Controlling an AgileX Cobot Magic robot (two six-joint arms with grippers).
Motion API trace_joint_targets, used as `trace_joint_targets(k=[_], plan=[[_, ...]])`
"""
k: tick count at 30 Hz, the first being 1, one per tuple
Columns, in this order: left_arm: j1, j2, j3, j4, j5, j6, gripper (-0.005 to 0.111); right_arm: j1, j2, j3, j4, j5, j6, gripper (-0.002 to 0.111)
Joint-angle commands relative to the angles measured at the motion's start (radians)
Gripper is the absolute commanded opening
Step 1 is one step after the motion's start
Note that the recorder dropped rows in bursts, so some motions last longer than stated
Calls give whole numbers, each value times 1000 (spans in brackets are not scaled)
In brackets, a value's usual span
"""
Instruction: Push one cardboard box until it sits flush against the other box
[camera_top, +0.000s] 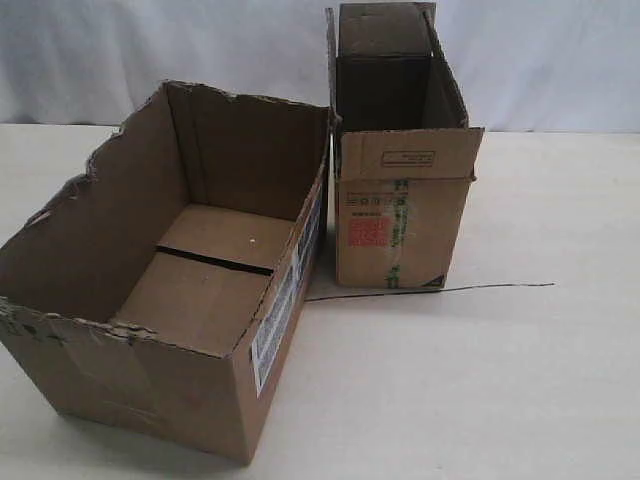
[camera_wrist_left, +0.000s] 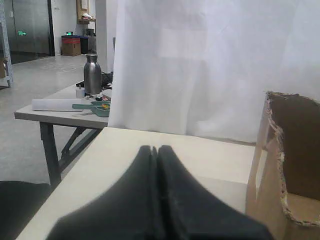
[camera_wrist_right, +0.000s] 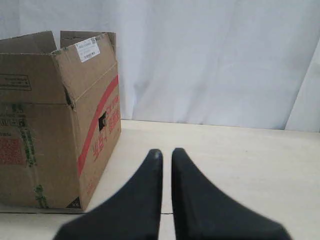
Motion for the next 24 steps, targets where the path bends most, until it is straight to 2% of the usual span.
trace_joint_targets(k=[1, 9, 16, 18, 22, 24], plan=[[-8, -3, 3, -6, -8, -1, 0, 3, -4, 5, -6, 2, -9, 5], [-8, -3, 3, -8, -10, -4, 0, 3, -4, 5, -6, 2, -9, 5], [-8, -3, 3, -55, -149, -69, 0, 3, -4, 5, -6, 2, -9, 5], [-8, -3, 3, -53, -233, -66, 0, 3, -4, 5, -6, 2, -9, 5], [-8, -3, 3, -69, -281, -204, 0, 3, -4, 5, -6, 2, -9, 5], [-8, -3, 3, -48, -380, -313, 0, 3, -4, 5, -6, 2, -9, 5]])
